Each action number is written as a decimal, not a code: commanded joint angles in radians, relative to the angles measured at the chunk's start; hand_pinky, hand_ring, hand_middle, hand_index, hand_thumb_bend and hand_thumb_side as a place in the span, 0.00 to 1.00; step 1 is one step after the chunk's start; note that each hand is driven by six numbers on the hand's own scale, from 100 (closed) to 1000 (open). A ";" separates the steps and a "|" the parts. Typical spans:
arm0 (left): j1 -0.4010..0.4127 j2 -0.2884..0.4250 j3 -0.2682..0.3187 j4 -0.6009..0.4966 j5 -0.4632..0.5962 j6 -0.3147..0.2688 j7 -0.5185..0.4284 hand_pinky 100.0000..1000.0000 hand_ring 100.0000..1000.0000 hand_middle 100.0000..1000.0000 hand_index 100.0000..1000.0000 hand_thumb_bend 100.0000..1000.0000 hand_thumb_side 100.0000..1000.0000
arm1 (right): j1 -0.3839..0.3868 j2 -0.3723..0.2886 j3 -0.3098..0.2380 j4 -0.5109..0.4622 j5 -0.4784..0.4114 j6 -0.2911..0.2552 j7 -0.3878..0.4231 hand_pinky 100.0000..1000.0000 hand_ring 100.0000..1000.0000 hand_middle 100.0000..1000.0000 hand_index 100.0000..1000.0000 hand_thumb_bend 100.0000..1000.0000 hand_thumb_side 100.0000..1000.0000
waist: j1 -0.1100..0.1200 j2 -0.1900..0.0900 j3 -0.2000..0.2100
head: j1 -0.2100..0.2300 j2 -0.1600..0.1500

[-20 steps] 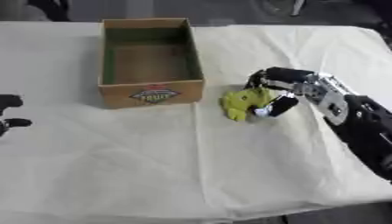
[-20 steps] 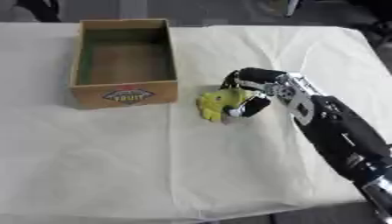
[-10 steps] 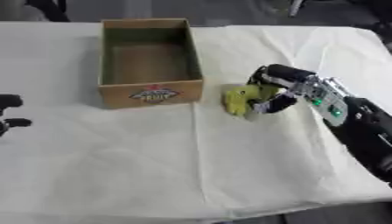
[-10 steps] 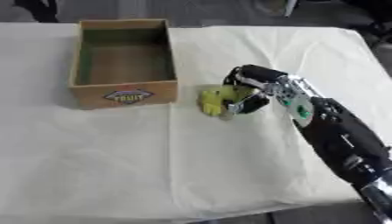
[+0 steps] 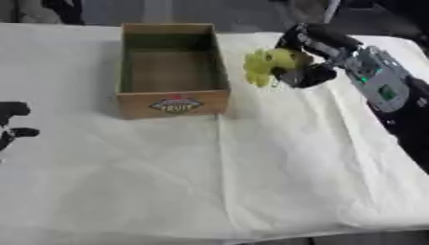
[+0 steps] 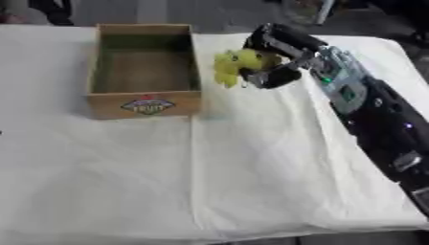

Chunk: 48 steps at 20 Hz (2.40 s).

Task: Pick up objects on the table and place them in the box.

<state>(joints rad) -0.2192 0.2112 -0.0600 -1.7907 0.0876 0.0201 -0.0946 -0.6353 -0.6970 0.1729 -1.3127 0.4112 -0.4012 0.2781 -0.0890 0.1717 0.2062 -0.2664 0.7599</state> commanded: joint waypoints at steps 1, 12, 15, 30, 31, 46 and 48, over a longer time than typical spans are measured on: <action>-0.017 0.017 -0.008 -0.019 0.002 -0.001 -0.008 0.58 0.85 0.58 0.66 0.16 0.57 | -0.052 -0.027 -0.018 0.055 -0.041 0.022 0.009 0.26 0.33 0.32 0.51 0.00 0.18 | 0.000 -0.011 0.018 | -0.010 -0.019; -0.051 0.011 -0.033 -0.027 0.007 0.000 -0.035 0.58 0.85 0.58 0.66 0.16 0.57 | -0.204 0.068 -0.030 0.338 -0.003 0.075 -0.049 0.28 0.36 0.35 0.55 0.00 0.16 | -0.018 0.007 0.142 | -0.072 -0.045; -0.060 0.006 -0.040 -0.029 0.011 0.001 -0.044 0.58 0.85 0.58 0.66 0.16 0.57 | -0.231 0.097 -0.026 0.377 0.056 0.082 -0.089 0.32 0.40 0.40 0.60 0.00 0.17 | -0.021 0.010 0.175 | -0.089 -0.049; -0.064 -0.002 -0.042 -0.028 0.015 0.002 -0.050 0.59 0.85 0.58 0.66 0.17 0.56 | -0.249 0.190 0.047 0.312 0.308 -0.007 -0.017 0.84 0.91 0.88 0.92 0.25 0.44 | -0.017 0.016 0.168 | -0.093 -0.046; -0.063 -0.002 -0.041 -0.027 0.014 0.002 -0.050 0.59 0.85 0.58 0.66 0.17 0.56 | -0.246 0.186 0.049 0.293 0.303 -0.011 -0.009 0.84 0.91 0.88 0.93 0.24 0.43 | -0.017 0.014 0.163 | -0.090 -0.045; -0.021 0.009 0.002 -0.016 0.005 -0.003 -0.008 0.59 0.85 0.58 0.66 0.18 0.56 | -0.004 0.004 -0.015 -0.237 -0.354 0.148 -0.157 0.60 0.75 0.71 0.84 0.00 0.00 | -0.002 -0.010 -0.007 | 0.016 -0.027; -0.019 0.010 0.008 -0.016 0.004 -0.004 0.000 0.59 0.85 0.58 0.66 0.18 0.56 | 0.054 -0.017 -0.044 -0.305 -0.440 0.177 -0.183 0.59 0.74 0.70 0.83 0.00 0.00 | -0.001 -0.010 -0.024 | 0.027 -0.025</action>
<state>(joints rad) -0.2328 0.2031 -0.0629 -1.7949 0.0953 0.0176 -0.1029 -0.5728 -0.6653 0.1579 -1.5583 0.0340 -0.2425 0.1116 -0.0952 0.1783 0.1810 -0.2480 0.7289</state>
